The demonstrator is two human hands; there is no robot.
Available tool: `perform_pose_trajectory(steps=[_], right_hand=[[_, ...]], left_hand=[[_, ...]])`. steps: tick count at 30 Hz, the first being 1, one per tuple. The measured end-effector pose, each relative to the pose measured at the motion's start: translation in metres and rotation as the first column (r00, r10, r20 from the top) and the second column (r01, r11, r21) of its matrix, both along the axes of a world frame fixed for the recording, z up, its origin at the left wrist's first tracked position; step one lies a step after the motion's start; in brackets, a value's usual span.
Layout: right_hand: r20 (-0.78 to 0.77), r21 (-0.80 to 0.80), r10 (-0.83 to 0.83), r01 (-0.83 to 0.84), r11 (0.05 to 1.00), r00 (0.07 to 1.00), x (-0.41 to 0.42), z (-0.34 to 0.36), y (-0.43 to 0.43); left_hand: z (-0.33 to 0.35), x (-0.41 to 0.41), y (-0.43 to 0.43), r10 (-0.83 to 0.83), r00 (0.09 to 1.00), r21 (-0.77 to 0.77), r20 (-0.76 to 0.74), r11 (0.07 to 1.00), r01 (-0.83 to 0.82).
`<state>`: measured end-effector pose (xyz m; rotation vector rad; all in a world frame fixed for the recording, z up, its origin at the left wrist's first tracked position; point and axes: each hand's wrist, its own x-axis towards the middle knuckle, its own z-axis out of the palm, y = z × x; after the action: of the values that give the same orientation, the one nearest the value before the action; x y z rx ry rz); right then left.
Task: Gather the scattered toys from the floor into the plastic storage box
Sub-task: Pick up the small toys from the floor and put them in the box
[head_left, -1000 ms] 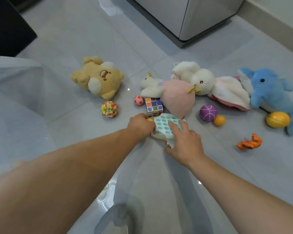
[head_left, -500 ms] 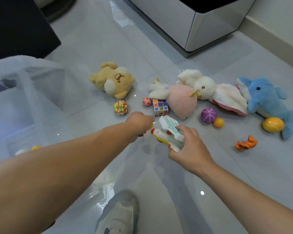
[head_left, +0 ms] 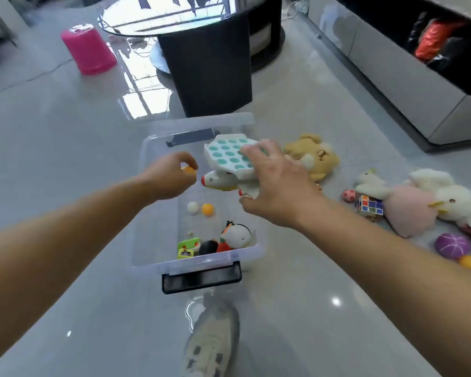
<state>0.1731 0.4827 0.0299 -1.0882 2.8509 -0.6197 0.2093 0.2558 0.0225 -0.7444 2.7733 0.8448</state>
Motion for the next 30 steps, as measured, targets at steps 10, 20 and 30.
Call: perform_pose_trajectory(steps=[10, 20, 30], right_hand=[[-0.037, 0.633, 0.339, -0.240, 0.736, 0.940, -0.001, -0.090, -0.124], [0.400, 0.618, 0.112, -0.358, 0.699, 0.909, -0.003, -0.141, -0.146], [0.386, -0.224, -0.158, 0.258, 0.940, 0.909, 0.024, -0.051, -0.013]], left_hand=[[-0.087, 0.025, -0.077, -0.348, 0.755, -0.397, 0.556, 0.686, 0.609], [-0.130, 0.023, -0.071, -0.377, 0.705, -0.281, 0.601, 0.725, 0.628], [-0.062, -0.011, -0.014, -0.309, 0.886, -0.449, 0.345, 0.775, 0.445]])
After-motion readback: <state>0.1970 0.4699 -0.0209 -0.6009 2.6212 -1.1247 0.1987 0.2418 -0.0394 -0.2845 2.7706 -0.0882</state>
